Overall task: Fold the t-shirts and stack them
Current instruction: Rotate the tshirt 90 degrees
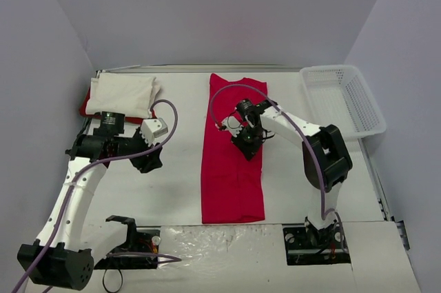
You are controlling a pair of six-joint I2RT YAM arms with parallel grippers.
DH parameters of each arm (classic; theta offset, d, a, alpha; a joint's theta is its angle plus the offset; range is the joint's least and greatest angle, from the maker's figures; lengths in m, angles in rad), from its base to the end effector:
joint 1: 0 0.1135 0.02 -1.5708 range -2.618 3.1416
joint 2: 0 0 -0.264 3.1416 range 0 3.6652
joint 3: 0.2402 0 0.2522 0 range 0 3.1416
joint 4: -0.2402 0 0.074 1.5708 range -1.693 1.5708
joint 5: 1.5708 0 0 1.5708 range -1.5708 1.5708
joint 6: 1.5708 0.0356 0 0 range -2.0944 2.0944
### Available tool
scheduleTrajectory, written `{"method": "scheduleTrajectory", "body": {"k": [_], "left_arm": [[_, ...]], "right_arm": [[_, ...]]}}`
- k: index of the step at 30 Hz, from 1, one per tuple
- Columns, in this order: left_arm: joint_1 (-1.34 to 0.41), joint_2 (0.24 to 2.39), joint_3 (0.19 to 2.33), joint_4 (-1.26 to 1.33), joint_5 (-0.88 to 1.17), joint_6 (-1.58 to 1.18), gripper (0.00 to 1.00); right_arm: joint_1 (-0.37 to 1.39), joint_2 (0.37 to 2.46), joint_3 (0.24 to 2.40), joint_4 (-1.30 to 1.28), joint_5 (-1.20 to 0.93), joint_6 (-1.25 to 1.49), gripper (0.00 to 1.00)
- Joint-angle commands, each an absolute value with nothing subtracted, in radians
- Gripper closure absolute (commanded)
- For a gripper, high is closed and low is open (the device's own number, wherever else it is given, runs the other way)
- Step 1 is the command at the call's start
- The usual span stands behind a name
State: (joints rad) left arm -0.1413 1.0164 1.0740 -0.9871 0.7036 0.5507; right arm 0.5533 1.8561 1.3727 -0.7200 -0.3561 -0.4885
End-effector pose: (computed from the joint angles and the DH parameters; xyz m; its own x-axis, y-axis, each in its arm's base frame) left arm 0.1776 -0.0485 0.3309 -0.4193 0.4627 -0.7811 0.8332 0.5378 -0.1287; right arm 0.3148 0.2090 0.2059 -0.4200 -0.7764 -0.4699 -0.9016 0.4159 0.1187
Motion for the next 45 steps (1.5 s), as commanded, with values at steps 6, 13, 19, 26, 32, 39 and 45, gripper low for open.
{"method": "scheduleTrajectory", "body": {"k": [6, 13, 19, 26, 32, 39, 45], "left_arm": [[-0.101, 0.977, 1.071, -0.948, 0.666, 0.500, 0.41], [-0.078, 0.969, 1.068, -0.945, 0.673, 0.494, 0.35], [-0.071, 0.986, 1.081, -0.953, 0.673, 0.489, 0.34], [-0.071, 1.052, 1.140, -0.986, 0.649, 0.517, 0.33], [-0.071, 1.110, 1.173, -1.000, 0.660, 0.526, 0.33], [-0.077, 1.201, 1.239, -1.028, 0.666, 0.541, 0.33], [-0.109, 1.321, 1.319, -1.057, 0.637, 0.561, 0.34]], "right_arm": [[0.620, 1.963, 1.436, -0.765, -0.377, -0.506, 0.90], [0.629, 2.035, 1.471, -0.759, -0.359, -0.511, 0.91], [0.621, 2.124, 1.519, -0.750, -0.342, -0.515, 0.92], [0.575, 2.220, 1.588, -0.750, -0.328, -0.515, 0.93], [0.494, 2.292, 1.721, -0.761, -0.325, -0.534, 0.94], [0.439, 2.402, 1.913, -0.825, -0.342, -0.581, 0.94], [0.426, 2.514, 2.112, -0.876, -0.328, -0.601, 0.95]]}}
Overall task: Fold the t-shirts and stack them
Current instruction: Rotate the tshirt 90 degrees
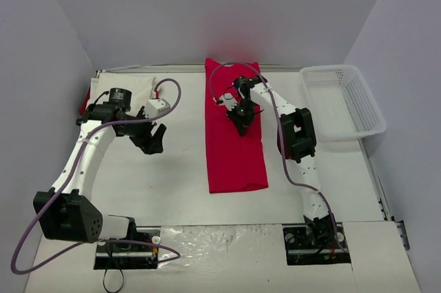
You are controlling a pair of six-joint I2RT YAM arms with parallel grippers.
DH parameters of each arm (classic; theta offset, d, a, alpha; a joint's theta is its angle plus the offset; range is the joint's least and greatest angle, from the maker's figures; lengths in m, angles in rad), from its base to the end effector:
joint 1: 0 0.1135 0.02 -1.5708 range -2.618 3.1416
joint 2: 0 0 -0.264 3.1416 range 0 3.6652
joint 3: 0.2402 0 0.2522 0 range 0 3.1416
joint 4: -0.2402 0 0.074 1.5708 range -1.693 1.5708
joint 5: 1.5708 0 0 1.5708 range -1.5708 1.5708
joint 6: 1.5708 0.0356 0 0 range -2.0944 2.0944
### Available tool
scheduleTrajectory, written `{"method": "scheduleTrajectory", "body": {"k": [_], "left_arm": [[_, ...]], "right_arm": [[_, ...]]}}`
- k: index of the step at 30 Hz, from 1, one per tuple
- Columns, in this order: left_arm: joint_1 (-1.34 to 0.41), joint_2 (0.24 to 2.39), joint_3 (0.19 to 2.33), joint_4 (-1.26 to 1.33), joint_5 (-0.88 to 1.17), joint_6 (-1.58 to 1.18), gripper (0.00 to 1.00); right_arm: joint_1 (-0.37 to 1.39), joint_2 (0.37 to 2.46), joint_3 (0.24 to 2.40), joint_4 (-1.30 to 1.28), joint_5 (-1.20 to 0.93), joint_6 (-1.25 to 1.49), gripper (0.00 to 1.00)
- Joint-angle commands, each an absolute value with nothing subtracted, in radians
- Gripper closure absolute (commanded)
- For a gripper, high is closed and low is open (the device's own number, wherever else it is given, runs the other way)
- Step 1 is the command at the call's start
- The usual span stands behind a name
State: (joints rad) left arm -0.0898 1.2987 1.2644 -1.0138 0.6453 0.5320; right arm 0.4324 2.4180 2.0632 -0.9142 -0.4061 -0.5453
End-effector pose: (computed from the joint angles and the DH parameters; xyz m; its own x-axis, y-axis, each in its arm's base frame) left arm 0.2441 -0.0435 0.3306 -0.5557 0.4569 -0.6946 0.7572 0.6231 -0.1959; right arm 0.4482 0.2223 0.1576 -0.4862 -0.7492 -0.4498 -0.8699 0.4636 0.1683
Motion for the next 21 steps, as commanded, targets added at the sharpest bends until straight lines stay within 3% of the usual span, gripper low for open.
{"method": "scheduleTrajectory", "body": {"k": [1, 8, 13, 18, 20, 21], "left_arm": [[-0.115, 1.340, 1.327, -1.057, 0.631, 0.561, 0.34], [-0.213, 1.356, 1.330, -1.016, 0.529, 0.543, 0.33], [-0.230, 1.313, 1.304, -1.017, 0.535, 0.546, 0.30], [-0.229, 1.261, 1.290, -1.009, 0.554, 0.552, 0.27], [-0.230, 1.232, 1.289, -0.985, 0.520, 0.531, 0.26], [-0.230, 1.223, 1.289, -0.983, 0.522, 0.529, 0.26]], "right_arm": [[0.426, 2.529, 2.137, -0.891, -0.328, -0.603, 0.95], [0.422, 2.582, 2.229, -0.894, -0.318, -0.604, 0.94], [0.419, 2.435, 2.139, -0.900, -0.350, -0.623, 0.87], [0.419, 2.215, 2.010, -0.908, -0.379, -0.615, 0.67], [0.416, 2.097, 1.936, -0.908, -0.361, -0.609, 0.50], [0.413, 2.061, 1.904, -0.905, -0.350, -0.609, 0.50]]}}
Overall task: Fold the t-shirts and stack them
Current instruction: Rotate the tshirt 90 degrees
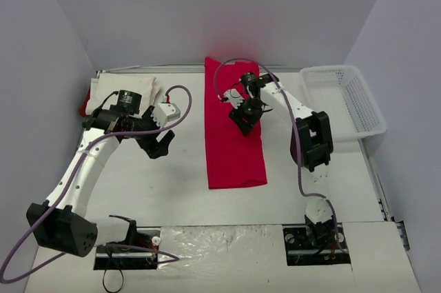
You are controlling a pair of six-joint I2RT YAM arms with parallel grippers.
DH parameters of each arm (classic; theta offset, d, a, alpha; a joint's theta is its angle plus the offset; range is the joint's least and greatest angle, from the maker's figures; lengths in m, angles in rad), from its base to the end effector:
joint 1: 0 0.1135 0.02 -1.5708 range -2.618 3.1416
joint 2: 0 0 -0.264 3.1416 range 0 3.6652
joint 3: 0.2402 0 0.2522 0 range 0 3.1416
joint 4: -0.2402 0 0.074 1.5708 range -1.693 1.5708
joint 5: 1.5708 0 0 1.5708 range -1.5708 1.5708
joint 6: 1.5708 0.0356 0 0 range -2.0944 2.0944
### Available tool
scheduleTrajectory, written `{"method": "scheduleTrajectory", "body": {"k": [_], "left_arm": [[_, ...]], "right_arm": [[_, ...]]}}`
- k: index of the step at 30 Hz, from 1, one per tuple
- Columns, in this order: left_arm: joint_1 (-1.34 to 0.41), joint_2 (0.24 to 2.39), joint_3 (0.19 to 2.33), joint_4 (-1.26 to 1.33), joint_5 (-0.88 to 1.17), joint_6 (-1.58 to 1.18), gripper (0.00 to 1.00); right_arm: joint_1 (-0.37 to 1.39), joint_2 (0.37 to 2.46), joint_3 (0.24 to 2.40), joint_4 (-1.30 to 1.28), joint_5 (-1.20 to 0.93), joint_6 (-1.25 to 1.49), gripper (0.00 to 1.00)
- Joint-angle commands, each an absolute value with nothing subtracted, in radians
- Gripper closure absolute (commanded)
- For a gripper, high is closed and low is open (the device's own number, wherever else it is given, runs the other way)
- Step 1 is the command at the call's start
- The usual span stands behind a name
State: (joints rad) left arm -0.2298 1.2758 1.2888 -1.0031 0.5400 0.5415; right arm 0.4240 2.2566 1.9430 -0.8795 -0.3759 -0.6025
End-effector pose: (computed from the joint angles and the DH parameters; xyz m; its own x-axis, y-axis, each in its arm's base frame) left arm 0.2341 -0.0736 0.3419 -0.4554 0.5605 -0.6917 0.8224 0.5625 -0.0856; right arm 0.4305 0.2087 0.1998 -0.4112 -0.7640 -0.4972 -0.8971 0.4359 0.0722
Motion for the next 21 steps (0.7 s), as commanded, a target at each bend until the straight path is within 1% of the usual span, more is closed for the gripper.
{"method": "scheduleTrajectory", "body": {"k": [1, 3, 4, 5, 6, 9, 11, 12, 15, 16, 18, 21], "left_arm": [[-0.232, 1.210, 1.284, -0.977, 0.532, 0.526, 0.25], [-0.262, 1.209, 1.275, -0.979, 0.535, 0.526, 0.25], [-0.281, 1.212, 1.267, -0.973, 0.516, 0.528, 0.25], [-0.320, 1.215, 1.249, -0.966, 0.500, 0.531, 0.25], [-0.342, 1.221, 1.240, -0.956, 0.479, 0.529, 0.25], [-0.446, 1.238, 1.195, -0.911, 0.399, 0.535, 0.25], [-0.503, 1.249, 1.166, -0.864, 0.338, 0.563, 0.28], [-0.567, 1.250, 1.125, -0.838, 0.307, 0.574, 0.28], [-0.691, 1.290, 1.085, -0.762, 0.188, 0.606, 0.28], [-0.712, 1.305, 1.089, -0.750, 0.177, 0.601, 0.28], [-0.742, 1.348, 1.103, -0.741, 0.182, 0.588, 0.28], [-0.819, 1.394, 1.117, -0.721, 0.164, 0.572, 0.28]], "right_arm": [[0.397, 1.981, 1.829, -0.905, -0.345, -0.609, 0.50], [0.373, 1.903, 1.748, -0.899, -0.360, -0.604, 0.47], [0.358, 1.823, 1.703, -0.897, -0.367, -0.601, 0.46], [0.329, 1.783, 1.613, -0.899, -0.377, -0.604, 0.44], [0.315, 1.700, 1.565, -0.899, -0.382, -0.609, 0.43], [0.258, 1.586, 1.395, -0.890, -0.402, -0.624, 0.42], [0.239, 1.481, 1.320, -0.859, -0.402, -0.605, 0.42], [0.223, 1.420, 1.252, -0.817, -0.396, -0.569, 0.42], [0.207, 1.330, 1.160, -0.718, -0.385, -0.485, 0.43], [0.192, 1.315, 1.161, -0.712, -0.380, -0.471, 0.44], [0.077, 1.284, 1.155, -0.707, -0.451, -0.480, 0.43], [0.008, 1.282, 1.141, -0.686, -0.553, -0.485, 0.43]]}}
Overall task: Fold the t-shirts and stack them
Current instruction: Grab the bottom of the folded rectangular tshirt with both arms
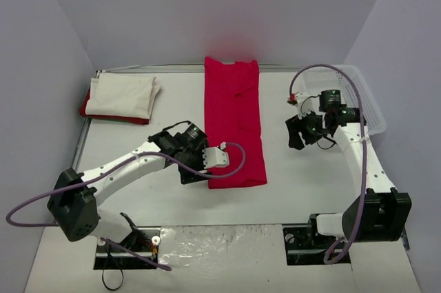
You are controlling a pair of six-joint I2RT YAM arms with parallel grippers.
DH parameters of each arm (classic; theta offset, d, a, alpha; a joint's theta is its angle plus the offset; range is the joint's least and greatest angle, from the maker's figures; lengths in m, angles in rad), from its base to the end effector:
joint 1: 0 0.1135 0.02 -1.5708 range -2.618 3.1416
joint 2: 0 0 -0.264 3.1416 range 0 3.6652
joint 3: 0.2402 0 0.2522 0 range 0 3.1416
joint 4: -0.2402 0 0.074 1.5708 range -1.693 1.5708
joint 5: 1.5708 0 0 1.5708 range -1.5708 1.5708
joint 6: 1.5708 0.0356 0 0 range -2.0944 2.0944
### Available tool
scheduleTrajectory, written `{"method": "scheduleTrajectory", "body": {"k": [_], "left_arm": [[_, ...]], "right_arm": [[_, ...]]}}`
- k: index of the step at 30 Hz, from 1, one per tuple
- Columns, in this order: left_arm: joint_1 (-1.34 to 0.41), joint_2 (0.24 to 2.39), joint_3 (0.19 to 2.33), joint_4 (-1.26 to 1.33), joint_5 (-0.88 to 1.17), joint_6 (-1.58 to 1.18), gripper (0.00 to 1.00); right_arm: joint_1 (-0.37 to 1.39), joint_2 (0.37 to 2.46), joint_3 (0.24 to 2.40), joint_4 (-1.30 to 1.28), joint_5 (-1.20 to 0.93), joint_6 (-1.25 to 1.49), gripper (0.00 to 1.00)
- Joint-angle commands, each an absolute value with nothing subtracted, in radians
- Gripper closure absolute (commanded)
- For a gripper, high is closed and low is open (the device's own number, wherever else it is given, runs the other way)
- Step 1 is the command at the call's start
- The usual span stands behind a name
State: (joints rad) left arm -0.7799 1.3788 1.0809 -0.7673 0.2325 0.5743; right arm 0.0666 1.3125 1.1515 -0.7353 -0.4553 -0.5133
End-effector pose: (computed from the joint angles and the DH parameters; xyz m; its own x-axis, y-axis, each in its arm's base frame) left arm 0.1891 -0.1985 0.2631 -0.1074 0.8497 -0.5161 0.9790 0.1807 0.0939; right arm 0.2685 0.0336 0.3059 -0.5150 -0.4763 -0.7127 -0.6734 0.7392 -0.0075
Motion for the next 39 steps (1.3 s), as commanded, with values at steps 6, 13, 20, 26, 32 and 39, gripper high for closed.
{"method": "scheduleTrajectory", "body": {"k": [6, 13, 20, 26, 32, 39], "left_arm": [[-0.922, 1.459, 1.117, -0.681, 0.114, 0.545, 0.28], [-0.965, 1.496, 1.121, -0.660, 0.129, 0.497, 0.28], [-1.018, 1.578, 1.161, -0.653, 0.109, 0.468, 0.29], [-1.046, 1.652, 1.190, -0.660, 0.100, 0.462, 0.30], [-1.046, 1.687, 1.195, -0.653, 0.084, 0.468, 0.30], [-1.046, 1.729, 1.209, -0.654, 0.060, 0.469, 0.30]], "right_arm": [[-0.087, 1.305, 1.028, -0.598, -0.643, -0.482, 0.42], [-0.113, 1.345, 1.014, -0.572, -0.634, -0.445, 0.43], [-0.130, 1.331, 1.011, -0.569, -0.626, -0.442, 0.42], [-0.141, 1.319, 1.008, -0.566, -0.624, -0.442, 0.42], [-0.144, 1.318, 1.006, -0.568, -0.618, -0.442, 0.41], [-0.144, 1.308, 1.003, -0.568, -0.617, -0.448, 0.41]]}}
